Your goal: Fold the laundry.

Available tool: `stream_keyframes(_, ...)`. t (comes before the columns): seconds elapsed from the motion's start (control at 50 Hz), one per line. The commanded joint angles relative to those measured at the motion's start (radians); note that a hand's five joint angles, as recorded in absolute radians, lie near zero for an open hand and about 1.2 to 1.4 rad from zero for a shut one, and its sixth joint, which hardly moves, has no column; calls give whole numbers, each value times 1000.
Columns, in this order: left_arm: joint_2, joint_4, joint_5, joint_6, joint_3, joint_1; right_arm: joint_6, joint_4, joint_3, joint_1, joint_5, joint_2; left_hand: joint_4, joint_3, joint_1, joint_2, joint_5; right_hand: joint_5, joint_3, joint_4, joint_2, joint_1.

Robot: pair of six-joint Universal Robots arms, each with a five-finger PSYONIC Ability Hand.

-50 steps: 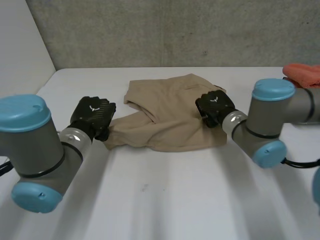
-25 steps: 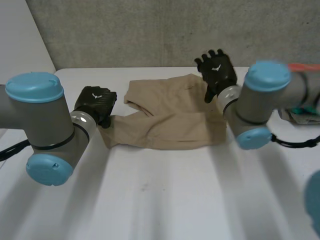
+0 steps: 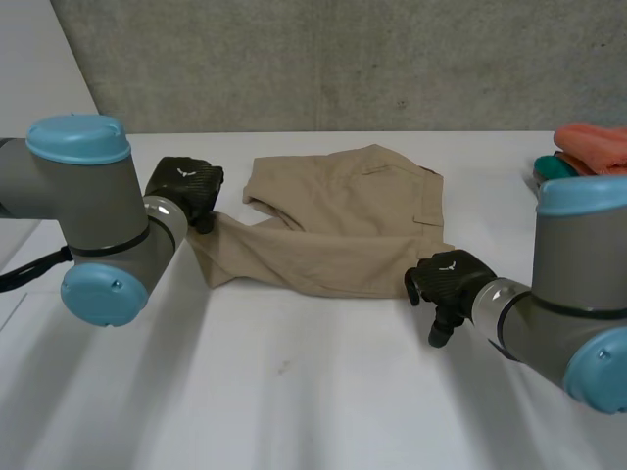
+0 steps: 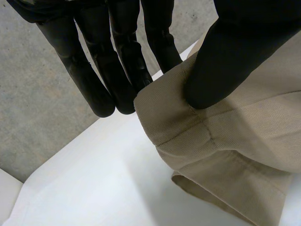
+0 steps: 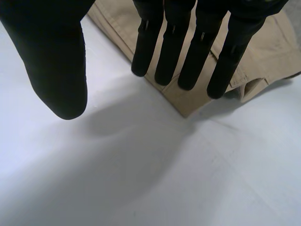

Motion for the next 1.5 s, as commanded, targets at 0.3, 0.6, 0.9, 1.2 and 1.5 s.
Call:
stream_keyframes(0.3,-16,-13,-3,-5,12,0,2,-380,-102,28,62,201,195,210,226,200,239,-126,-135,-134,-138,-140)
stream_keyframes(0.6,-26,-15,-3,-7,17,5,-63,-458,-290,45,92,364,195,210,226,200,239,193,185,186,182,179)
stream_keyframes(0.9,344,-151,-20,-65,76,2,19,-443,-316,-19,34,-145,195,210,226,200,239,758,750,750,747,744)
stream_keyframes(1.2,447,-317,0,-111,362,-55,111,159,-873,-107,-92,-83,195,210,226,200,239,758,750,750,747,744)
stream_keyframes(1.5,58,-130,-20,-119,525,17,113,-94,-835,-36,8,156,195,210,226,200,239,758,750,750,747,744)
